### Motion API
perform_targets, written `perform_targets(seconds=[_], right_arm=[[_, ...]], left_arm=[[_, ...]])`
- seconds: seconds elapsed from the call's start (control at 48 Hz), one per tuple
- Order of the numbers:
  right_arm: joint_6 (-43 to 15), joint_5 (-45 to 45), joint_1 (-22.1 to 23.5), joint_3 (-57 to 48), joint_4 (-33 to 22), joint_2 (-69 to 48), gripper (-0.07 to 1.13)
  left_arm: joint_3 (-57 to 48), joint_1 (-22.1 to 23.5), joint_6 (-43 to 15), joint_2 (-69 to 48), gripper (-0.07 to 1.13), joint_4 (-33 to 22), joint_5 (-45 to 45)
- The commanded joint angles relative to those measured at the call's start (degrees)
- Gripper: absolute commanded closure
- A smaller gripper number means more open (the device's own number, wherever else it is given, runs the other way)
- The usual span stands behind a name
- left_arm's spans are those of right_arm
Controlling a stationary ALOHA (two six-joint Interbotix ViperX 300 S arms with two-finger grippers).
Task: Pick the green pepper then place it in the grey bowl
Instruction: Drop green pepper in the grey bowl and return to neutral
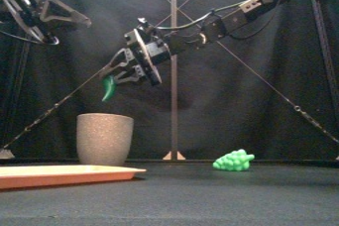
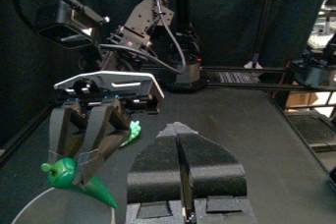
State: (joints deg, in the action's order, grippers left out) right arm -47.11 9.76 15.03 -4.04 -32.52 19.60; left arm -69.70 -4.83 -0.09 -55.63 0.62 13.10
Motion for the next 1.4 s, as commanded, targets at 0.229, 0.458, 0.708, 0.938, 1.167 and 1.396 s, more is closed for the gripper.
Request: perform_targets(seconds=[0.229,0.458,0.708,0.938,1.167,1.396], right_arm=[[0.44,0.35,2.72,1.67,1.67,-0.26,0.26],[0.44,0.18,2.99,1.67,1.49,-0.35,0.20],[0.62,-0.09,2.29,0.70,1.23,-2.81,0.20],[0.70,-0.09,0.09,-5.01,-0.35,-8.17,0.20],[0.79,0.79,-4.66,-14.06,-2.02,-15.29,0.20],[0.44,0.79,-8.96,-22.24,-8.17,-21.80,0.19]], left_arm=[[0.53,0.09,-0.09,0.09,0.98,0.18,1.23],[0.44,0.09,-0.09,0.18,0.98,0.35,1.32],[0.26,0.00,-0.09,0.09,0.98,0.26,1.32],[0.00,-0.35,-0.09,0.09,0.98,0.26,1.67],[-0.35,-0.44,-0.09,0.18,0.98,0.26,2.11],[-0.88,-0.79,-0.18,0.18,0.98,0.35,3.34]])
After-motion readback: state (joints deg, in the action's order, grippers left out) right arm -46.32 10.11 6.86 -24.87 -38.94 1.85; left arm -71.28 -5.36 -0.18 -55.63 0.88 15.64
